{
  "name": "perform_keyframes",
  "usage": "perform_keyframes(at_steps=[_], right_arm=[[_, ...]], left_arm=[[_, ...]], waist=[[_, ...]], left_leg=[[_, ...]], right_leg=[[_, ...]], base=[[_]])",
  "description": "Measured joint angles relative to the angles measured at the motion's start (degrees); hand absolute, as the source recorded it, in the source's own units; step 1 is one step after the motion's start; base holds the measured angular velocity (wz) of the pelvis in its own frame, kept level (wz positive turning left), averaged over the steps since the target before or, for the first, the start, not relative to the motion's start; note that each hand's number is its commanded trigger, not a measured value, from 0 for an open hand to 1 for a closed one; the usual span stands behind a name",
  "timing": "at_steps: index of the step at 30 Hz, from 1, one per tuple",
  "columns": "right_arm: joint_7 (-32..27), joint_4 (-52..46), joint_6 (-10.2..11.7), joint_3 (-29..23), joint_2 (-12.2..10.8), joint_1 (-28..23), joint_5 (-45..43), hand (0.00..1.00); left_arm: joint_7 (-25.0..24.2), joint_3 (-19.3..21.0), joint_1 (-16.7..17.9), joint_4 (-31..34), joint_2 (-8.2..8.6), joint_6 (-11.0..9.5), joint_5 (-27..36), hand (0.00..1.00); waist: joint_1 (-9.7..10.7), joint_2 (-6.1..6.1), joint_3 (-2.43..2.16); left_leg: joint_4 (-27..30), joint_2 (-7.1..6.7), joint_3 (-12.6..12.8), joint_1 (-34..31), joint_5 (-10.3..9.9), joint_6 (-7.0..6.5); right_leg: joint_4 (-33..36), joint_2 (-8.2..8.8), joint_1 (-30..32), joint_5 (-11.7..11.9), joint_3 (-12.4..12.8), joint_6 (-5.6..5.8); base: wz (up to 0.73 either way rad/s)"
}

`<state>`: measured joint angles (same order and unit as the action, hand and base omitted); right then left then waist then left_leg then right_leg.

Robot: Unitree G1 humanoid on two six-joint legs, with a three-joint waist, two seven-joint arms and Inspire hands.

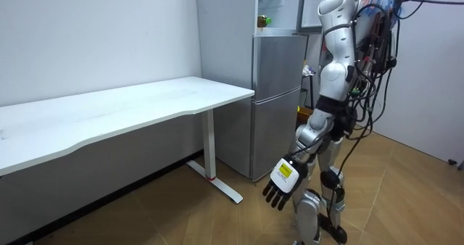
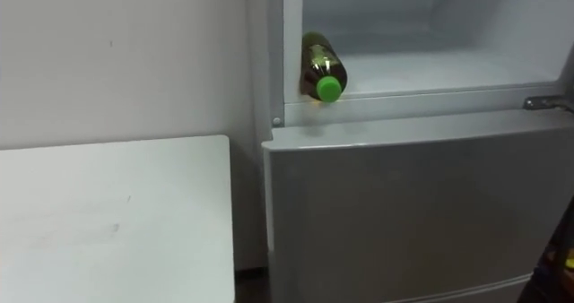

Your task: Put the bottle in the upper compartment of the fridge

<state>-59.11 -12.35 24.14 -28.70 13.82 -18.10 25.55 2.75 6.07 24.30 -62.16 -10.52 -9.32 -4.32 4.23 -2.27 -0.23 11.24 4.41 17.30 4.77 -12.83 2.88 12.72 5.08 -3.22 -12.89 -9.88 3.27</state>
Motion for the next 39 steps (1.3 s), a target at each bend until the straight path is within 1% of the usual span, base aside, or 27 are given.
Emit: perform_keyframes(at_steps=[1,2,4,6,9,12,16,22,26,29,30,33,35,39], right_arm=[[-0.4,-0.2,0.0,-0.3,0.2,0.3,-1.2,0.00],[-1.4,-0.2,-0.4,-0.2,0.3,0.4,-2.4,0.00],[-2.1,-0.5,-0.6,-0.2,0.3,0.6,-2.6,0.00],[-3.1,-1.9,-2.3,-0.2,0.3,0.7,-2.6,0.00],[-3.5,-2.1,-3.5,-0.2,0.3,0.8,-2.6,0.00],[-3.9,-2.3,-4.3,0.0,0.3,1.3,-2.9,0.00],[-4.1,-2.4,-4.5,0.4,0.3,1.3,-3.4,0.00],[-4.1,-2.4,-4.8,0.8,0.3,1.3,-3.4,0.00],[-4.0,-2.4,-4.8,3.1,0.3,1.3,-4.4,0.00],[-4.0,-2.7,-4.8,5.1,0.3,1.3,-5.8,0.00],[-3.9,-3.3,-4.8,5.8,0.3,1.3,-6.3,0.00],[-3.9,-4.6,-4.8,8.6,0.3,1.2,-8.6,0.00],[-3.7,-4.9,-4.8,10.6,0.3,1.2,-10.5,0.00],[-2.1,-6.4,-4.8,14.2,0.3,1.2,-10.5,0.00]], left_arm=[[0.0,0.3,0.0,-0.2,0.00,0.0,0.0,0.00],[0.1,0.7,0.0,-0.7,-0.01,-0.1,0.0,0.00],[0.0,0.8,-0.4,-2.1,-0.01,-0.5,0.1,0.00],[-0.8,1.1,-0.4,-2.5,0.00,-0.5,0.1,0.00],[-2.0,2.8,-0.4,-2.6,0.06,-0.5,0.0,0.00],[-2.9,4.1,-0.9,-3.4,0.07,-0.6,-0.1,0.00],[-3.6,7.1,-2.2,-5.4,0.22,-0.6,-0.3,0.00],[-4.5,7.4,-2.5,-6.6,0.28,-0.8,-0.2,0.00],[-4.7,7.3,-2.7,-7.3,0.28,-1.6,-0.2,0.00],[-4.7,7.1,-3.7,-7.7,0.26,-2.0,-0.2,0.00],[-4.7,6.6,-4.2,-8.4,0.26,-2.7,-0.2,0.00],[-4.6,5.0,-4.8,-8.8,0.27,-3.2,-0.2,0.00],[-4.4,4.9,-4.7,-8.9,0.28,-3.2,-0.2,0.00],[-4.5,4.9,-4.9,-8.8,0.28,-3.2,-0.3,0.00]], waist=[[0.0,-0.03,-0.02],[-0.1,-0.10,0.04],[0.0,-0.07,0.05],[0.0,-0.19,0.08],[0.1,-0.57,0.27],[-0.1,-0.68,0.34],[-0.9,-0.95,0.49],[-1.6,-1.08,0.59],[-1.9,-1.16,0.66],[-2.1,-1.05,0.71],[-2.4,-0.88,0.79],[-3.0,-0.28,0.90],[-3.2,-0.04,0.92],[-3.5,0.27,0.88]], left_leg=[[0.0,-0.01,0.0,0.1,0.0,0.00],[0.0,-0.01,0.0,0.2,0.0,0.00],[-0.2,-0.05,0.0,0.3,0.0,0.00],[-0.5,-0.06,0.0,0.5,0.0,0.05],[-0.6,-0.08,0.0,0.5,0.0,0.04],[-0.5,-0.15,0.2,0.5,0.0,0.04],[-0.3,-0.21,0.2,1.0,0.0,0.04],[0.4,-0.19,0.1,0.9,0.0,0.04],[0.7,-0.18,0.0,0.9,0.0,0.03],[1.7,-0.03,0.0,0.0,0.0,-0.03],[1.9,0.00,0.0,-0.5,0.0,-0.05],[2.2,0.03,0.0,-1.1,0.0,-0.06],[2.3,0.07,0.0,-1.2,0.0,-0.06],[2.2,0.05,-0.1,-1.2,0.0,-0.09]], right_leg=[[0.1,0.00,-0.1,0.0,0.0,-0.01],[0.1,0.00,-0.2,0.0,0.0,-0.01],[0.3,0.03,0.0,0.0,0.1,-0.01],[0.3,0.00,0.1,0.0,0.1,-0.01],[0.4,0.01,0.1,0.0,0.1,-0.01],[1.0,0.12,0.4,-0.2,0.3,0.04],[2.2,0.31,0.3,-0.9,0.3,-0.07],[2.9,0.48,0.4,-1.0,0.3,-0.11],[2.9,0.50,0.5,-1.0,0.4,-0.12],[3.5,0.52,1.3,-1.0,0.6,-0.16],[4.1,0.55,2.1,-1.0,0.7,-0.21],[4.8,0.54,3.1,-0.9,1.0,-0.35],[5.0,0.55,3.3,-0.9,1.0,-0.39],[5.1,0.59,3.3,-0.9,1.0,-0.44]], base=[[0.00],[-0.03],[-0.04],[-0.02],[0.00],[0.00],[0.00],[0.00],[0.00],[-0.01],[-0.05],[-0.06],[0.00],[0.00]])
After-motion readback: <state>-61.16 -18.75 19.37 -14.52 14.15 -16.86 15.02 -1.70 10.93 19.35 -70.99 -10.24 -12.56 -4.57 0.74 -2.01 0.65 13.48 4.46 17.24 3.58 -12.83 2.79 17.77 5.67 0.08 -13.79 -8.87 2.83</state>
